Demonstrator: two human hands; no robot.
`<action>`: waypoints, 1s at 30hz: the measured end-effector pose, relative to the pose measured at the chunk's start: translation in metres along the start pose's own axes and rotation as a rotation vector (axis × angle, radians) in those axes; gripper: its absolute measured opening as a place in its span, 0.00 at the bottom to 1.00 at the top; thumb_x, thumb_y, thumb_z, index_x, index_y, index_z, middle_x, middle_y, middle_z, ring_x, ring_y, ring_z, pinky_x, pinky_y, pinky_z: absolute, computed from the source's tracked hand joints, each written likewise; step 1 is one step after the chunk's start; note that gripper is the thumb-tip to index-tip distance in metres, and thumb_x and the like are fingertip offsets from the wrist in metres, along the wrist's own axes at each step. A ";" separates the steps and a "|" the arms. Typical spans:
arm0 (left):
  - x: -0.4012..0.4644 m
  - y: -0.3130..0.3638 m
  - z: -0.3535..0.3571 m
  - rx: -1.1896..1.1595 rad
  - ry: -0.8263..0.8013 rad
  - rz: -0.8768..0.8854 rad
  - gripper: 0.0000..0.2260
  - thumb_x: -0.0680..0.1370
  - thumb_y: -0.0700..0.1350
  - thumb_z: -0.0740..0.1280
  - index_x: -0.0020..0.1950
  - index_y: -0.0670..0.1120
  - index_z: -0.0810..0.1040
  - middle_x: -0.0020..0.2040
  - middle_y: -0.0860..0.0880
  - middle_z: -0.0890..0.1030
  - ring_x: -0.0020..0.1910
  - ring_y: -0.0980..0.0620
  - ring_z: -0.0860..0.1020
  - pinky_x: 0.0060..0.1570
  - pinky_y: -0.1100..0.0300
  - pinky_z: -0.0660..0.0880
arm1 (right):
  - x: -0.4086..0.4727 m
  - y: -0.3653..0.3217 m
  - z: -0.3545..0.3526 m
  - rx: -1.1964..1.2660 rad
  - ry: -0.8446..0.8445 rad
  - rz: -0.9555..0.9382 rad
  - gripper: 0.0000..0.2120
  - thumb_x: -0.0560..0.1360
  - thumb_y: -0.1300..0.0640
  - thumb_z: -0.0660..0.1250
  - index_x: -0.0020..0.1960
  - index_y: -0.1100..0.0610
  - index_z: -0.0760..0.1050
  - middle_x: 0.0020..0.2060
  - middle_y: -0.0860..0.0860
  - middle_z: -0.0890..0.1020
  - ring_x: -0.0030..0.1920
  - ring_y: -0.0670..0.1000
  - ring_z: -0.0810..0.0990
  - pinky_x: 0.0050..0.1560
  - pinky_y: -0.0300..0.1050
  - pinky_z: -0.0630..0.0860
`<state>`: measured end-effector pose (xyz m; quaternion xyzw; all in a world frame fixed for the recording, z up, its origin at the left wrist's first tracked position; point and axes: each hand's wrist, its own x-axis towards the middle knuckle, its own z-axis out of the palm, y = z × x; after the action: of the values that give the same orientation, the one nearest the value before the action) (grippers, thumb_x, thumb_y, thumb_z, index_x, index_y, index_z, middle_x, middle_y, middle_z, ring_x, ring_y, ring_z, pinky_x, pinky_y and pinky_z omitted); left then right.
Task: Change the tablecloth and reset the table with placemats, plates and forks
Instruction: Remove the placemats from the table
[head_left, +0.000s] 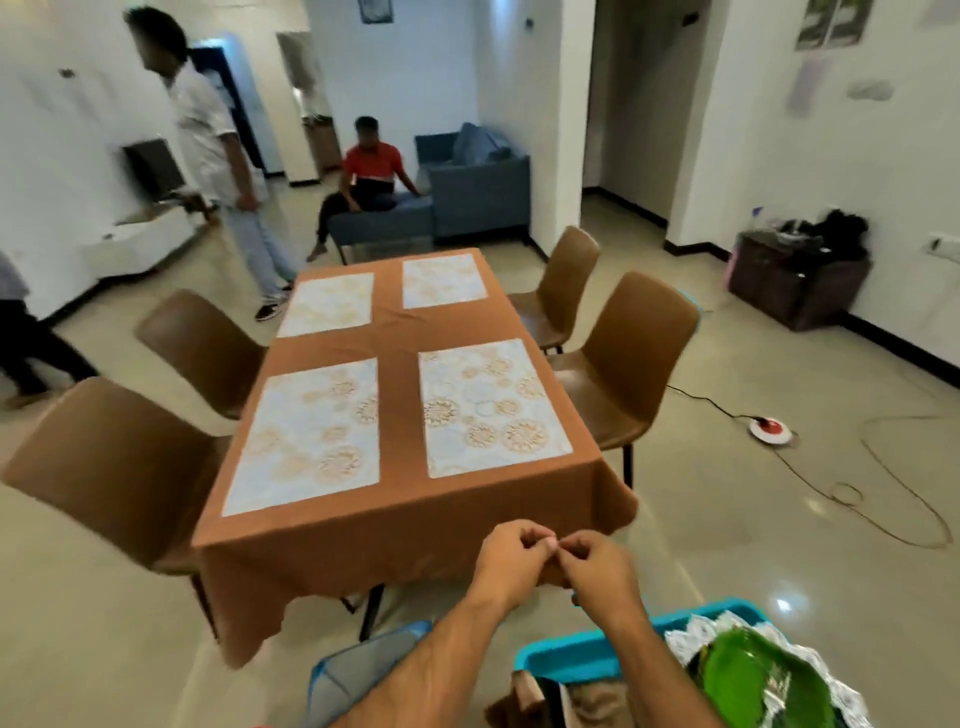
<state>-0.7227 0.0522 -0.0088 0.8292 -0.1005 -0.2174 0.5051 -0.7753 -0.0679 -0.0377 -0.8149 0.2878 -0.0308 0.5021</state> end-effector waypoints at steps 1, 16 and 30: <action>-0.002 -0.003 -0.016 0.006 0.023 -0.001 0.03 0.76 0.46 0.69 0.45 0.54 0.82 0.43 0.53 0.84 0.42 0.59 0.81 0.48 0.57 0.81 | -0.001 -0.013 0.009 -0.008 -0.020 -0.017 0.05 0.72 0.54 0.70 0.37 0.51 0.81 0.31 0.49 0.83 0.36 0.50 0.82 0.40 0.55 0.82; 0.015 -0.123 -0.267 -0.172 0.315 -0.170 0.03 0.79 0.45 0.68 0.46 0.53 0.78 0.46 0.51 0.82 0.47 0.54 0.82 0.48 0.54 0.82 | 0.005 -0.169 0.215 -0.022 -0.208 -0.054 0.07 0.74 0.51 0.72 0.39 0.50 0.77 0.33 0.50 0.84 0.35 0.50 0.83 0.40 0.48 0.82; 0.166 -0.202 -0.416 -0.145 0.320 -0.239 0.07 0.79 0.45 0.67 0.56 0.46 0.79 0.51 0.48 0.82 0.49 0.49 0.80 0.53 0.48 0.80 | 0.127 -0.205 0.322 -0.194 -0.100 0.071 0.11 0.74 0.52 0.72 0.53 0.56 0.80 0.49 0.52 0.84 0.46 0.50 0.82 0.50 0.51 0.82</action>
<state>-0.3946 0.4129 -0.0655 0.8207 0.0960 -0.1480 0.5434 -0.4705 0.1940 -0.0554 -0.8495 0.2930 0.0557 0.4352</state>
